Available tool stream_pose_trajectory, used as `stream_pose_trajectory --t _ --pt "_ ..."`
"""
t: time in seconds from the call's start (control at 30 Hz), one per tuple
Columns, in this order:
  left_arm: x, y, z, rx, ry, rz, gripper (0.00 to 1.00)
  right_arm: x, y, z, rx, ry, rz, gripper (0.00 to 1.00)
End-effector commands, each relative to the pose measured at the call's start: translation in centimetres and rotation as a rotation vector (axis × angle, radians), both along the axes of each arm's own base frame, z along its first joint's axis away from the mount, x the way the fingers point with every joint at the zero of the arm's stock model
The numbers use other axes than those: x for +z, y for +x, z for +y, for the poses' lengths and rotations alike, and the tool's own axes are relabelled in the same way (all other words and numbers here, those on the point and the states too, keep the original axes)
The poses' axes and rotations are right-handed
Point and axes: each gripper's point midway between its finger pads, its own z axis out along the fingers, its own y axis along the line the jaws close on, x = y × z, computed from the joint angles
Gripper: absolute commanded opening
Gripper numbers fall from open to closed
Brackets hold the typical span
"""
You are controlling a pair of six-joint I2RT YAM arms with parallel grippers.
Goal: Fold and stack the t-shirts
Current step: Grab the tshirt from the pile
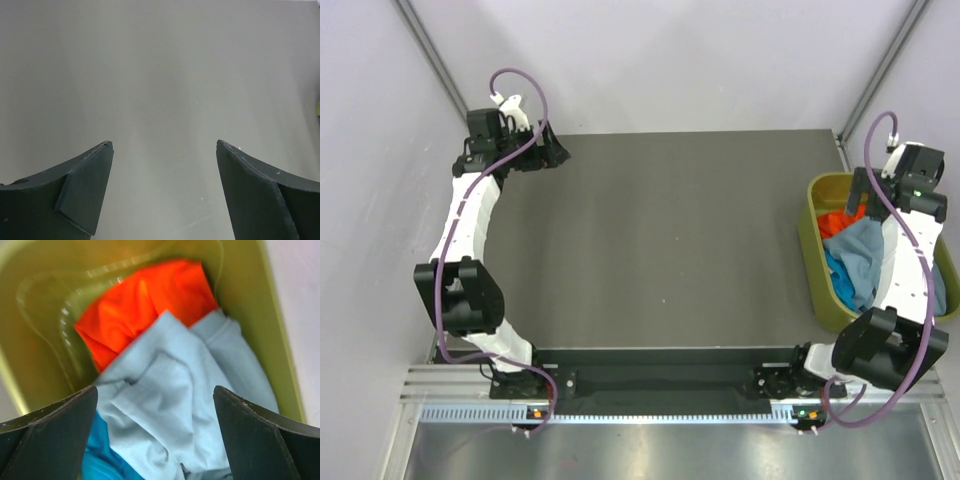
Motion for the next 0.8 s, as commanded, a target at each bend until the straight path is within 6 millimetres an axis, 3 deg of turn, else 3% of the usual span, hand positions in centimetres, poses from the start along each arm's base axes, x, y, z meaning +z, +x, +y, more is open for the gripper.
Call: stream_pose_trajectory --t 0.0,0.3,0.37,0.47,0.6,0.63,0.67,0.7,0.77 --pt "1.3 1.0 -0.9 -0.031 -0.028 -0.039 0.88 -2.1 -1.8 -1.1 -0.033 -0.044 0.112 0.99" --pt "1.9 1.8 -1.1 -0.047 -0.012 -0.048 0.88 -7.1 -2.5 -1.1 -0.054 0.016 0.229 0.92" --pt "2.0 1.9 -1.1 -0.048 -0.001 -0.052 0.88 -7.5 -2.2 -1.0 -0.053 0.033 0.231 0.81" --pt "2.1 2.2 -1.0 -0.045 0.001 -0.052 0.88 -7.3 -1.6 -1.0 -0.043 0.049 0.224 0.74" --pt "1.9 2.2 -1.1 -0.042 -0.009 -0.046 0.88 -6.9 -1.0 -1.0 -0.026 0.071 0.214 0.52" --pt "1.8 2.1 -1.2 -0.043 -0.010 -0.044 0.88 -6.9 -1.0 -1.0 -0.021 0.077 0.215 0.39" --pt "1.9 2.1 -1.1 -0.041 -0.010 -0.048 0.88 -6.7 -0.9 -0.9 -0.013 0.081 0.208 0.32" --pt "1.7 2.0 -1.1 -0.039 -0.010 -0.042 0.88 -6.6 -0.9 -0.9 -0.013 0.082 0.205 0.16" --pt "1.7 2.0 -1.1 -0.041 -0.009 -0.041 0.88 -5.6 -0.7 -0.9 -0.006 0.074 0.182 0.01"
